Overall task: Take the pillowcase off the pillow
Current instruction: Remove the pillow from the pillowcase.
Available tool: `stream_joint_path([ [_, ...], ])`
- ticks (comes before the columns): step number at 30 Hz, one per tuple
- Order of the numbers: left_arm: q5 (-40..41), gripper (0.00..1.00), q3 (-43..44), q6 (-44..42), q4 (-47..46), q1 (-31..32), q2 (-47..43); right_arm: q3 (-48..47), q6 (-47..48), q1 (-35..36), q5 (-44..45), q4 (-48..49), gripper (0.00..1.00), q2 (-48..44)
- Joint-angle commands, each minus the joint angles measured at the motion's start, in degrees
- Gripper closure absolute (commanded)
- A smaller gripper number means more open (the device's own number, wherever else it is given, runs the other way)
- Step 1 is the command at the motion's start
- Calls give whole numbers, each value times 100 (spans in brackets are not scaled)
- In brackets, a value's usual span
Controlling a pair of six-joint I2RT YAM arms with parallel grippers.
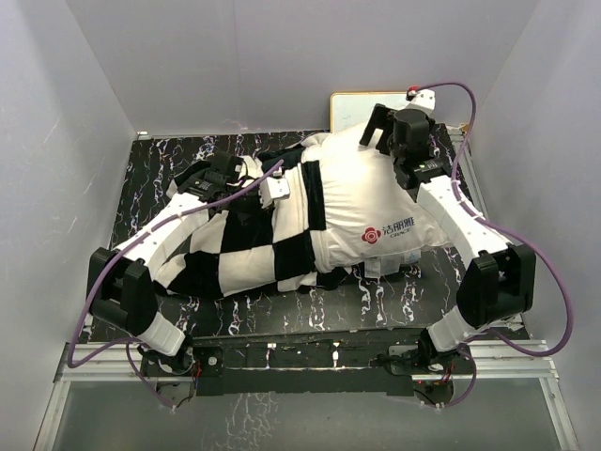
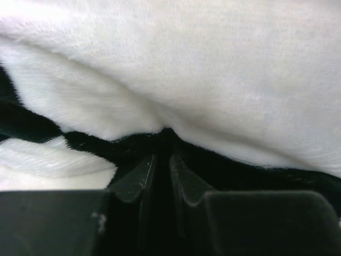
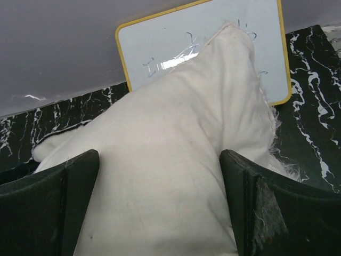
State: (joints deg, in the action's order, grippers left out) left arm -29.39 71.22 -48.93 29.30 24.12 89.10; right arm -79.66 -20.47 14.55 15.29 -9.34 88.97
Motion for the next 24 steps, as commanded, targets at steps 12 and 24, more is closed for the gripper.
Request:
stream_joint_path([
  [12, -270, 41, -695, 625, 1066, -164, -336, 995, -493, 242, -1013, 352, 15, 779],
  [24, -1267, 20, 872, 1871, 430, -3332, -301, 2643, -278, 241, -2741, 4759, 92, -780],
])
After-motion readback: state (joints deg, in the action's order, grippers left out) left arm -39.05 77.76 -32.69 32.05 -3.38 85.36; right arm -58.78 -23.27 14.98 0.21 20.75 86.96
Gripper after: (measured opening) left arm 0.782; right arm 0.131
